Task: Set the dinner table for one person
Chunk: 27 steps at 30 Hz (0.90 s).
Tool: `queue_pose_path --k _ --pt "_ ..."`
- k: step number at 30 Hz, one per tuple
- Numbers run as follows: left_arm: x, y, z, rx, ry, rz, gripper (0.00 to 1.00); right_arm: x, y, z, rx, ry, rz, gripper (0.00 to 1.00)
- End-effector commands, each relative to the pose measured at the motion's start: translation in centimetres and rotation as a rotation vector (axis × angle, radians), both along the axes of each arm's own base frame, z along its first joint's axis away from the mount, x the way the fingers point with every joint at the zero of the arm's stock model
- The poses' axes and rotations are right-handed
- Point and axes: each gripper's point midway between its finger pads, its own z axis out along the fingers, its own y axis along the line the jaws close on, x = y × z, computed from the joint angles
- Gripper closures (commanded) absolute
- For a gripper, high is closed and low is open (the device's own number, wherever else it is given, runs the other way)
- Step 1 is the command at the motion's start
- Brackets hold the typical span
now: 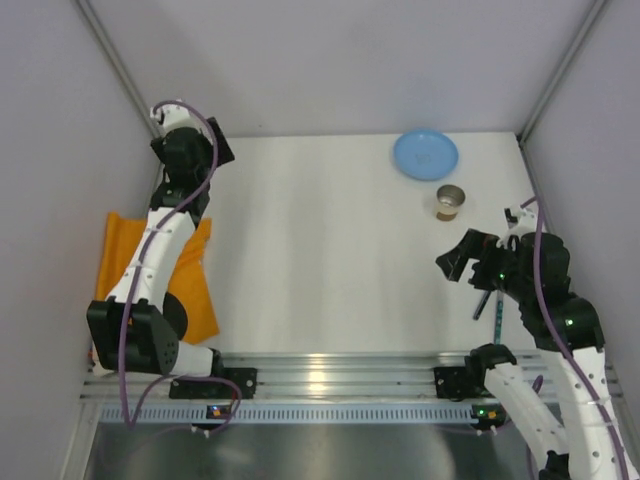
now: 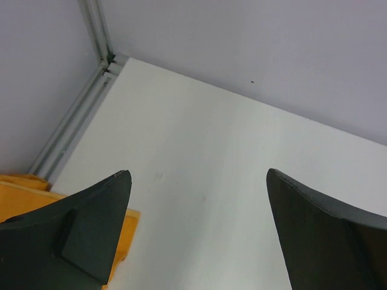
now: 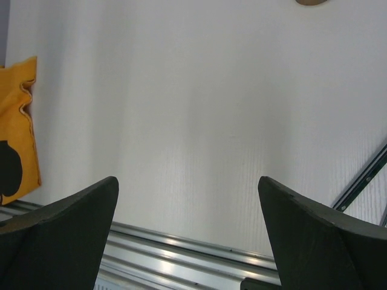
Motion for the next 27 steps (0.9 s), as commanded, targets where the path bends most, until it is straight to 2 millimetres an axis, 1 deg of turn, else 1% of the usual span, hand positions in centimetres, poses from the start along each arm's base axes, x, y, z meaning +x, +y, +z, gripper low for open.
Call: queue_pose_path --k 1,3,4,6,7,8,10,11,12,13,15,18,19,21,22,23,25,27 --pt "-4.0 3.4 -4.6 0.012 0.351 0.197 0.01 -1.5 -0.2 1.9 0.003 -0.053 0.004 0.0" --pt "-5.3 4.6 -6.1 0.017 0.435 0.24 0.01 -2.1 -0.3 2.2 0.009 -0.069 0.006 0.0" --pt "-6.6 5.0 -7.3 0.034 0.507 0.257 0.01 -2.4 -0.3 2.3 0.01 -0.067 0.005 0.0" --pt "-8.2 6.0 -9.1 0.046 0.579 0.293 0.01 -3.2 -0.4 2.5 0.012 -0.069 0.004 0.0" --pt "-9.0 6.1 -9.8 0.046 0.606 0.293 0.01 -3.4 -0.5 2.6 0.011 -0.071 0.002 0.0" --pt "-9.8 6.3 -11.1 0.048 0.643 0.295 0.01 -3.8 -0.7 2.8 0.009 -0.079 -0.003 0.0" --pt "-10.7 6.5 -12.2 0.053 0.684 0.296 0.01 -4.6 -1.0 3.0 0.008 -0.081 -0.009 0.0" --pt "-11.5 6.5 -13.3 0.058 0.724 0.294 0.01 -4.8 -1.1 3.0 0.003 -0.085 -0.015 0.0" --pt "-11.8 6.3 -13.8 0.054 0.744 0.284 0.01 -5.3 -1.3 3.0 0.004 -0.09 -0.019 0.0" --pt "-12.5 7.1 -14.6 0.047 0.771 0.301 0.01 -5.6 -1.4 3.1 0.0 -0.095 -0.023 0.0" --pt "-12.8 7.4 -15.3 0.057 0.794 0.304 0.01 -6.1 -1.7 3.0 -0.002 -0.105 -0.034 0.0" --pt "-13.4 7.9 -17.1 0.068 0.84 0.313 0.01 -6.7 -2.0 2.1 -0.006 -0.088 -0.047 0.0" --pt "-13.7 7.8 -18.5 0.066 0.878 0.304 0.01 -6.8 -2.1 2.0 -0.005 -0.085 -0.05 0.0" --pt "-13.5 7.7 -19.7 0.066 0.895 0.297 0.01 -6.8 -2.1 1.7 -0.005 -0.077 -0.051 0.0" --pt "-13.7 7.7 -20.8 0.066 0.924 0.297 0.01 -6.8 -2.0 1.5 -0.008 -0.069 -0.048 0.0" --pt "-13.8 7.7 -21.5 0.063 0.936 0.296 0.01 -6.7 -2.1 1.4 -0.01 -0.064 -0.05 0.0" --pt "-13.5 7.6 -22.7 0.06 0.953 0.29 0.01 -6.4 -2.1 1.2 -0.016 -0.05 -0.053 0.0" --pt "-13.2 7.6 -23.3 0.055 0.964 0.281 0.02 -6.0 -2.1 0.9 -0.021 -0.037 -0.054 0.0"
